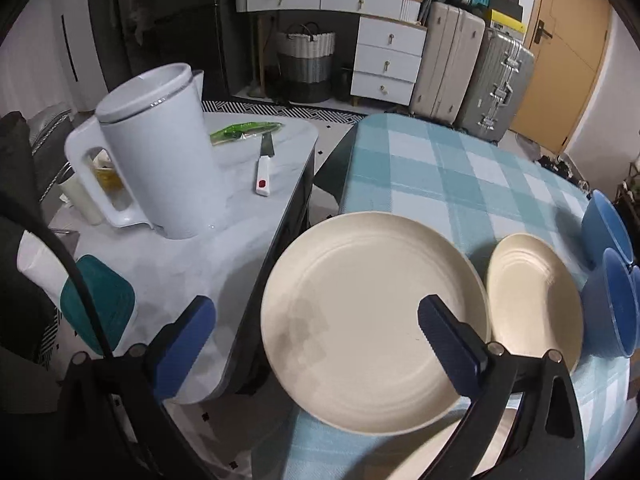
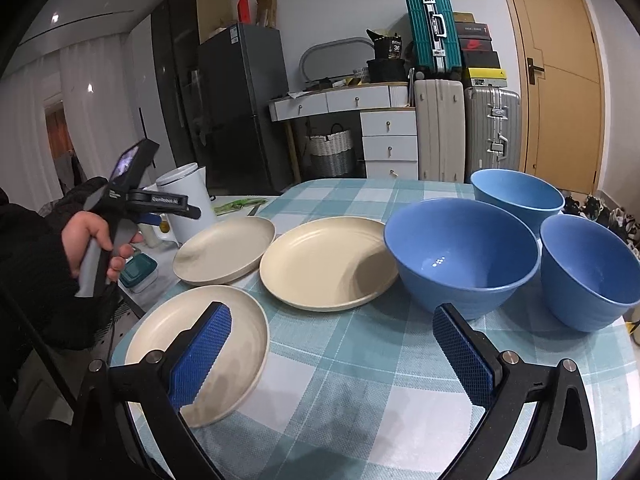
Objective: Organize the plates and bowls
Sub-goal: 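Move the left tool to the nearest cream plate and grip its rim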
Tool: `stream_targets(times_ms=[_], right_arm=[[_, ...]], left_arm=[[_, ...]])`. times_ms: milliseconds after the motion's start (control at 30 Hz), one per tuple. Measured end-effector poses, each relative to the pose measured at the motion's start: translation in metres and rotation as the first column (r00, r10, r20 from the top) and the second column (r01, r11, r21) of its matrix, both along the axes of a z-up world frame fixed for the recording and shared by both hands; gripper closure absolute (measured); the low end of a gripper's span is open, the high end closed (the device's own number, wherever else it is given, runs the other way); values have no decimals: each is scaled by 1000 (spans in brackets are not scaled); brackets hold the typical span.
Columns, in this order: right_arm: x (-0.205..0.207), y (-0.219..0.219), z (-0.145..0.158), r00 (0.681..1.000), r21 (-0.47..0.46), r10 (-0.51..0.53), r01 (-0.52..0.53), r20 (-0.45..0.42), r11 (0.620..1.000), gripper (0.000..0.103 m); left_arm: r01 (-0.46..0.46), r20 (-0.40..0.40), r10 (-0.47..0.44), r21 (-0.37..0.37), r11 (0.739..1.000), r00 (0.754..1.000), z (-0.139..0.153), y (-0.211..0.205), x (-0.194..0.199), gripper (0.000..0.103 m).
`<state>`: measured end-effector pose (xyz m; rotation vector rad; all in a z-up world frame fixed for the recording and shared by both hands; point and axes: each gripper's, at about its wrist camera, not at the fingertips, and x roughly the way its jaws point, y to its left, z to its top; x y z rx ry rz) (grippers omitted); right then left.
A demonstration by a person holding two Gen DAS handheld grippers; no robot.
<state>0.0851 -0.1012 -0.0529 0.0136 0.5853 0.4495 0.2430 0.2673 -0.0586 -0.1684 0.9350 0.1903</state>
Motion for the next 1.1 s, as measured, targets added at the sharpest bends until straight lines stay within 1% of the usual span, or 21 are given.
stream_targets(times_ms=[67,100,200,267,333,400,433,533,600,633,667,700,733,767,833,867,900,933,967,1000,1100], right_arm=[[1,4,11,1000,9,6,-6,4,1000,0],[1,10,23,999,28,22,-23,26,999,0],[13,32,55,994,32,84,-86,68,996,0],[36,55,72,992,6,115,-115,44,993,0],[72,85,81,987,-20,160,-160,-15,987,0],[104,113,83,983,-75,176,-180,-48,981,0],[125,131,81,977,-111,191,-201,-93,973,0],[174,170,70,958,-140,207,-237,-201,961,1],[203,192,54,941,-182,193,-249,-278,951,5],[218,204,44,928,-207,185,-260,-324,943,11],[230,215,33,918,-241,167,-264,-359,934,23],[237,221,25,911,-264,159,-272,-380,925,28],[248,231,13,893,-286,156,-294,-421,912,31],[252,238,4,880,-289,161,-313,-447,905,31],[259,246,-12,868,-315,154,-329,-471,890,31],[262,251,-19,872,-345,142,-329,-469,879,32],[263,251,-24,870,-353,139,-331,-472,875,33],[266,253,-31,862,-356,135,-338,-489,871,38],[267,252,-36,855,-357,132,-343,-501,869,42],[269,253,-42,853,-365,123,-342,-508,866,42],[273,255,-52,850,-375,127,-353,-511,857,42]], left_arm=[[-5,-5,5,-3,1000,1000,-7,7,4,2],[-11,-8,11,-9,1000,1000,-10,11,5,2],[-45,-7,44,-53,998,999,-16,24,7,2],[-68,-22,67,-68,995,998,-21,32,9,2],[-76,-25,74,-90,993,997,-26,37,10,4],[-75,-42,71,-109,991,997,-31,39,13,15],[-71,-49,65,-129,989,997,-34,40,14,15],[-76,-54,68,-161,984,996,-41,42,15,15],[-71,-63,60,-183,980,996,-46,44,16,16],[-72,-69,61,-186,980,996,-47,45,16,18],[-77,-70,64,-200,977,995,-49,48,16,26],[-81,-73,66,-217,973,995,-50,51,16,33],[-79,-76,63,-236,968,995,-52,53,16,36],[-73,-78,56,-245,967,995,-54,56,17,41],[-74,-87,54,-239,968,995,-58,59,18,50],[-78,-94,56,-259,963,994,-61,62,18,56],[-84,-94,60,-279,956,994,-62,64,16,59],[-92,-95,66,-303,948,993,-64,67,15,60],[-93,-98,66,-315,945,993,-65,68,15,68],[-96,-90,70,-322,942,994,-65,69,13,71],[-69,-80,45,-334,940,996,-64,68,13,71]])
